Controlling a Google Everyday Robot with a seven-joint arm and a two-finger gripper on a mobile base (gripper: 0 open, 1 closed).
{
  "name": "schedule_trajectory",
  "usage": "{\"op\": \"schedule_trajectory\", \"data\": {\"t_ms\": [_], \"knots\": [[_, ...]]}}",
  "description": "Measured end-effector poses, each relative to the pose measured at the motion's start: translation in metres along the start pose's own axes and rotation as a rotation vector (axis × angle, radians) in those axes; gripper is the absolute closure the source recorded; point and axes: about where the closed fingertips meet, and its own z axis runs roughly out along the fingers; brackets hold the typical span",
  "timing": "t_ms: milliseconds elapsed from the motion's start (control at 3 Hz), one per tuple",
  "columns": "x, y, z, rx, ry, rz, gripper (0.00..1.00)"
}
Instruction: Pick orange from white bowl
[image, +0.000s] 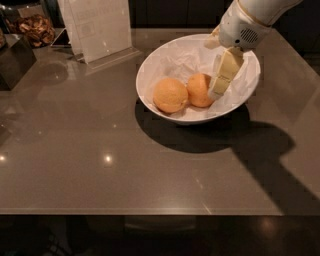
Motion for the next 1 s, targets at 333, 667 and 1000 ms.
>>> {"op": "schedule_trajectory", "data": {"t_ms": [333, 667, 1000], "knots": [[0.003, -0.005, 0.009, -0.016, -0.008, 0.012, 0.1], [0.007, -0.009, 0.016, -0.031, -0.012, 0.025, 0.14], [0.012, -0.012, 0.025, -0.047, -0.014, 0.041, 0.06]]}}
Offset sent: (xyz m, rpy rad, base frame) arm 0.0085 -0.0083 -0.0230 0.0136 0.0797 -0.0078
